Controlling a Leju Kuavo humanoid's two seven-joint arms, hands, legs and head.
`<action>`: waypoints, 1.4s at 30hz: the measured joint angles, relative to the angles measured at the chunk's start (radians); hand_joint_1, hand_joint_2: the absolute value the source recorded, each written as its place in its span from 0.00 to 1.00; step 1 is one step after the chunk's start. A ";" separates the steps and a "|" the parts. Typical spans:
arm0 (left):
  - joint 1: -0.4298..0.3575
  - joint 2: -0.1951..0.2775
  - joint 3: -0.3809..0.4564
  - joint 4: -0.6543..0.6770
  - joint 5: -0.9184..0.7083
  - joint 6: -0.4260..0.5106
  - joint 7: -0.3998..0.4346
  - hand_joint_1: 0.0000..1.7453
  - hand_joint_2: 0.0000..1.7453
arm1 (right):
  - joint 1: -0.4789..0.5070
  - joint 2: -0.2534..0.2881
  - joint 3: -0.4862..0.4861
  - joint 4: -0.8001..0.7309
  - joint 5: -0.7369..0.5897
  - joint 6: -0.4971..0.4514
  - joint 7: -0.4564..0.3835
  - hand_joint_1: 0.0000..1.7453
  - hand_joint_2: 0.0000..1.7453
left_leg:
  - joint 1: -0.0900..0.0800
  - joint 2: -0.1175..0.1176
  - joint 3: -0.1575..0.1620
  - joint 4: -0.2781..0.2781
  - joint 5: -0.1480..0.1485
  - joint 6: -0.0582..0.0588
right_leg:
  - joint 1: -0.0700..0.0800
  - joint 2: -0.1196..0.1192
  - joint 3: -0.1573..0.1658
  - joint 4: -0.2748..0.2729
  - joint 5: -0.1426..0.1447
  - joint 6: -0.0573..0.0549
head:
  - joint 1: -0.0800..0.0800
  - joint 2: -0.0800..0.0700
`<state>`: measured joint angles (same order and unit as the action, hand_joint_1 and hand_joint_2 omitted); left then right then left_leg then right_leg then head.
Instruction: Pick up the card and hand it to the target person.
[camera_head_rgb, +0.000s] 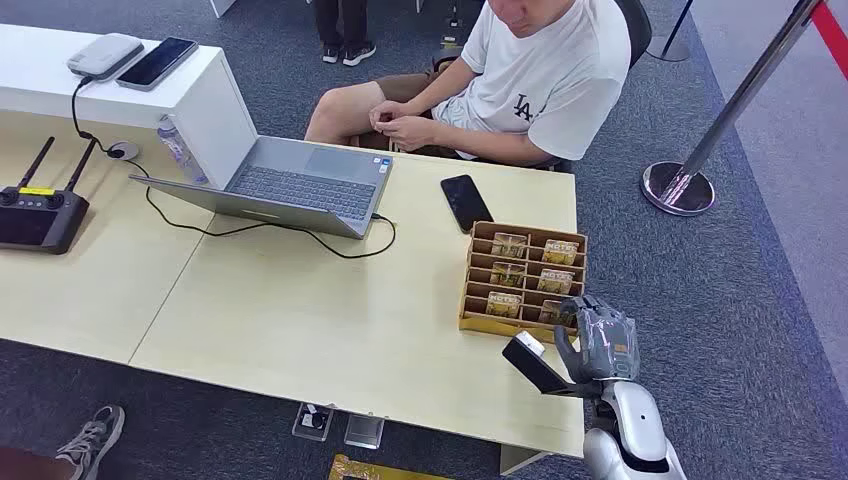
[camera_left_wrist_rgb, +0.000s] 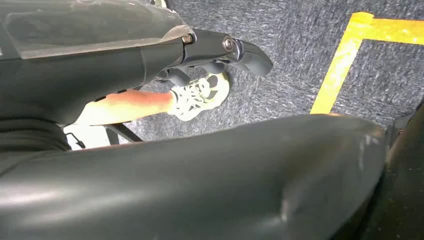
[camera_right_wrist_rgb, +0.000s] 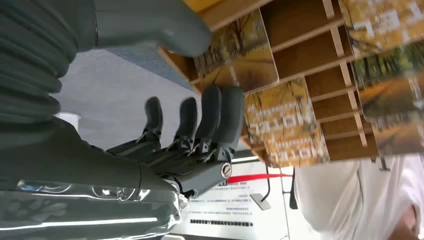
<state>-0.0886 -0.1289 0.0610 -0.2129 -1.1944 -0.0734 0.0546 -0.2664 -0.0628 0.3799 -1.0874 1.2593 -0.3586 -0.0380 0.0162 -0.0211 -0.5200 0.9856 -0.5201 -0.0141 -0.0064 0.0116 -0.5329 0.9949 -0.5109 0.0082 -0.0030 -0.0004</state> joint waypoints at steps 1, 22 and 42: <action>0.000 0.000 0.000 0.000 0.000 0.000 0.000 0.00 0.00 | -0.004 0.002 0.001 0.009 0.000 -0.001 0.002 0.35 1.00 | 0.000 0.000 0.000 0.000 0.000 0.000 | 0.000 0.000 0.000 0.000 0.000 0.000 | 0.000 0.000; -0.005 0.000 0.001 0.000 -0.028 -0.009 0.005 0.00 0.00 | -0.037 0.012 -0.068 0.063 -0.023 -0.053 -0.010 0.82 1.00 | 0.000 0.000 0.000 0.000 0.000 0.000 | 0.000 0.000 0.000 0.000 0.000 0.000 | 0.000 0.000; -0.016 0.000 0.012 0.000 -0.042 -0.009 0.005 0.00 0.00 | -0.032 0.054 -0.046 -0.033 -0.025 -0.018 -0.076 0.46 1.00 | 0.000 0.000 0.000 0.000 0.000 0.000 | 0.000 0.000 0.000 0.000 0.000 0.000 | 0.000 0.000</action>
<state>-0.1046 -0.1290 0.0734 -0.2129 -1.2364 -0.0827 0.0595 -0.2984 -0.0089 0.3343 -1.1199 1.2345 -0.3763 -0.1140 0.0162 -0.0211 -0.5200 0.9857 -0.5200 -0.0141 -0.0064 0.0116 -0.5329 0.9951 -0.5109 0.0082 -0.0031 -0.0004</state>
